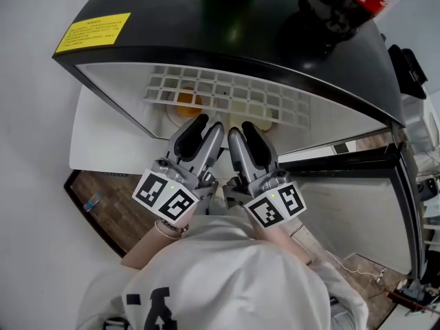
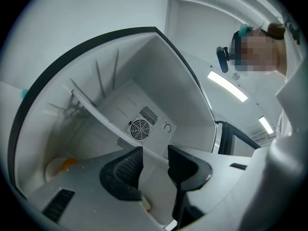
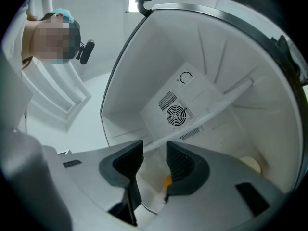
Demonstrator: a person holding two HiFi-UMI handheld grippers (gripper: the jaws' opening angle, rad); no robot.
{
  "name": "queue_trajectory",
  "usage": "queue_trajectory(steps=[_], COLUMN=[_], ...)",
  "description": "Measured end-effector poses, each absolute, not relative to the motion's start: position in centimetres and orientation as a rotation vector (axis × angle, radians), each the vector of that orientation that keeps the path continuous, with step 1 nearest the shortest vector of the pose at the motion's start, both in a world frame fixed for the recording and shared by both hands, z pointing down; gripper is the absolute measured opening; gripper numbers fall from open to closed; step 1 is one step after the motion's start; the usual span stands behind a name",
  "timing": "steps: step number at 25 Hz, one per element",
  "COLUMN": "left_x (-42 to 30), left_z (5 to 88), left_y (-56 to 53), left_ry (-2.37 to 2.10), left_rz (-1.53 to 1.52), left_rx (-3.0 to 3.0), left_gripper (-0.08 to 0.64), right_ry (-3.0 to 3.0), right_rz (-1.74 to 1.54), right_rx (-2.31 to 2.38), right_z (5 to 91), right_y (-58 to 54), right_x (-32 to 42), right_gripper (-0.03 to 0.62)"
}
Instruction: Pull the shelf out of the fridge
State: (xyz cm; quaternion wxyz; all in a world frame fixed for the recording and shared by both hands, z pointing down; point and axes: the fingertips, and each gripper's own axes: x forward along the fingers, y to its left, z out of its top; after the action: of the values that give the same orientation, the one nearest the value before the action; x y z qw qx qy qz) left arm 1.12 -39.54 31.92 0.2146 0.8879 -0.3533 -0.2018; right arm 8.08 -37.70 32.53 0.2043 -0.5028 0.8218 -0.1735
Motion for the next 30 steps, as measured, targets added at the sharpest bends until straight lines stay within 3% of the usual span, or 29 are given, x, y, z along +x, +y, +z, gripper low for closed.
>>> queue_trajectory(steps=[7,13,30], left_x=[1.3,1.5,2.0], left_z=[32.2,32.7,32.4], left_y=[-40.6,-41.4,-45.3], left_ry=[-0.951,-0.934,-0.953], left_rz=[-0.57,-0.584,-0.585], left_rx=[2.411,2.364,2.331], left_gripper=[0.202,0.206,0.217], right_ry=[2.239,2.216,2.156], right_rz=[-0.549,-0.629,-0.682], right_rx=[-1.421,-1.415,-1.386], right_z=[32.7,33.4,32.6], right_y=[-38.5,-39.7,-43.6], right_x=[8.5,8.6,9.6], right_gripper=[0.204,0.231,0.236])
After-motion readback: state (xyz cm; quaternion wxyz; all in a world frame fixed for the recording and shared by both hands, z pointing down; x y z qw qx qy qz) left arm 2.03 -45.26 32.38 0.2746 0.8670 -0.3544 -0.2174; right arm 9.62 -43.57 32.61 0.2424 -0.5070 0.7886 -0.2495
